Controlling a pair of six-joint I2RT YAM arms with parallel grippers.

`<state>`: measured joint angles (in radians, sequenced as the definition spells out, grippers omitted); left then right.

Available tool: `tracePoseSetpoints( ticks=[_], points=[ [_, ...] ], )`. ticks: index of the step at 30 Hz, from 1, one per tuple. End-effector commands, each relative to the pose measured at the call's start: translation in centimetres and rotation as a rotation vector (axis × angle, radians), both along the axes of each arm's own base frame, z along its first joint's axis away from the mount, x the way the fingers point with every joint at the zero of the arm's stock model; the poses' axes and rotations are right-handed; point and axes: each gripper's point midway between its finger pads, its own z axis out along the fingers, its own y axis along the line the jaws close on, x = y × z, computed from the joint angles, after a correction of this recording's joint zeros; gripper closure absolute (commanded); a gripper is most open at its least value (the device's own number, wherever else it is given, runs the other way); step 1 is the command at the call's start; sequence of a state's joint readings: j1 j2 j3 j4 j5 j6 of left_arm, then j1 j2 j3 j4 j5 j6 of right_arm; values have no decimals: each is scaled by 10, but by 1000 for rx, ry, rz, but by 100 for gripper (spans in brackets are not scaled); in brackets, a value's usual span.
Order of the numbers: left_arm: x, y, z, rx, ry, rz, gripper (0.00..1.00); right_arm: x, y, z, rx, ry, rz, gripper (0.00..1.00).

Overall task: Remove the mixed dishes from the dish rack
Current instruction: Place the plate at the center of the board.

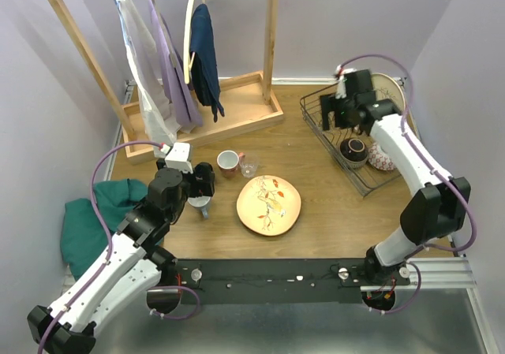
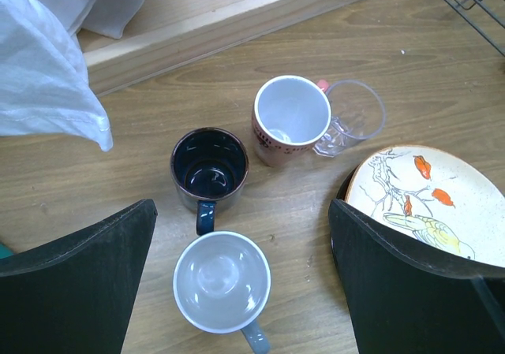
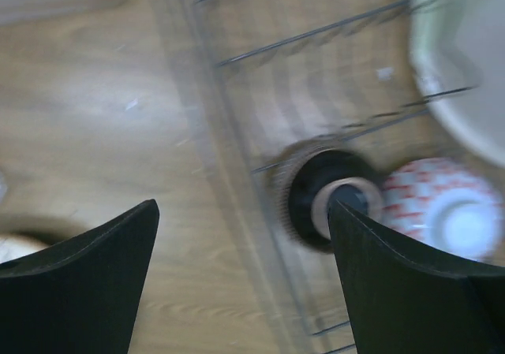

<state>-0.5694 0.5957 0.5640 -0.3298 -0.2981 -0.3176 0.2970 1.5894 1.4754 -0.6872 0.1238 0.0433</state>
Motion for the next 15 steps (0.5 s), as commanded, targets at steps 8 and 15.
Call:
tracePoseSetpoints(
  ticks=[8,15],
  points=[
    [0,-4,16,-35,-51,-33,1,81,-157,69,34,-239,-180,5],
    [1,-4,13,-21,-46,-34,1,98,-202,60,198,-275,-134,11]
  ],
)
